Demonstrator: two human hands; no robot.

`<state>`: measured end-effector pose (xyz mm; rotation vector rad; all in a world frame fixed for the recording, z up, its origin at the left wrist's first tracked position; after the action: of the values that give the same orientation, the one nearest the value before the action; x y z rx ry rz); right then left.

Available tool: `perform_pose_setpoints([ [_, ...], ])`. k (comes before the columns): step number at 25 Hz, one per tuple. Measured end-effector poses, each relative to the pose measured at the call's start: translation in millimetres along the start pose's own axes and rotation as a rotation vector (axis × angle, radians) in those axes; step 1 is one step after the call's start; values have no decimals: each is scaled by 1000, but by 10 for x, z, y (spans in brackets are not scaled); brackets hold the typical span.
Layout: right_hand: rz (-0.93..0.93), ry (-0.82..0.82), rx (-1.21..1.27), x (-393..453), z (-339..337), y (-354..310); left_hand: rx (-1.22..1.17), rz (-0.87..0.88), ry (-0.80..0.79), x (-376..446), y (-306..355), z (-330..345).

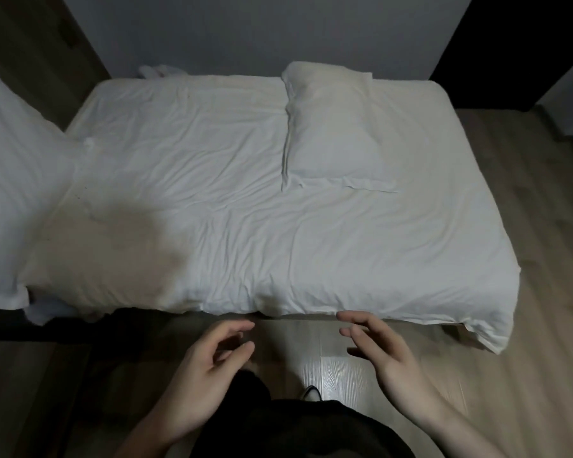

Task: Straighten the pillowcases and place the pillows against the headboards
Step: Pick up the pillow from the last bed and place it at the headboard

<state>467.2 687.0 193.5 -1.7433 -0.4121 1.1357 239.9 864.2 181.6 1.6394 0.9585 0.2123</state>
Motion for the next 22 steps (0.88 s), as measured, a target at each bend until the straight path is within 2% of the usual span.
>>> perform_pose_setpoints([
  [3,-29,18,34,16,-220,-72,21,-45,-30,64,81,68],
  [7,-5,159,79,-5,-471,104,69,-9,-132,557,267,307],
  [11,60,320,210,-221,-864,445,113,39,-232,995,591,861],
  [15,37,471,246,-379,-1382,693,140,98,-322,1171,904,1569],
  [19,23,460,270,-347,-2190,974,144,56,-309,1265,1043,2390],
  [22,3,419,260,-358,-3041,1087,84,-3,-251,1162,1183,3135],
])
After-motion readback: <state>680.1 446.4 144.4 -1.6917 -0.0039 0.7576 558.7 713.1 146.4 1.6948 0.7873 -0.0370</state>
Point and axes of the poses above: each hand's wrist, its own x-axis towards the middle knuckle, its own z-axis out of the palm, y = z × x, the point moved 1 cm from there along x, towards the middle knuckle, and after that the axes turned 1 degree about x, right-handed, at the moved point
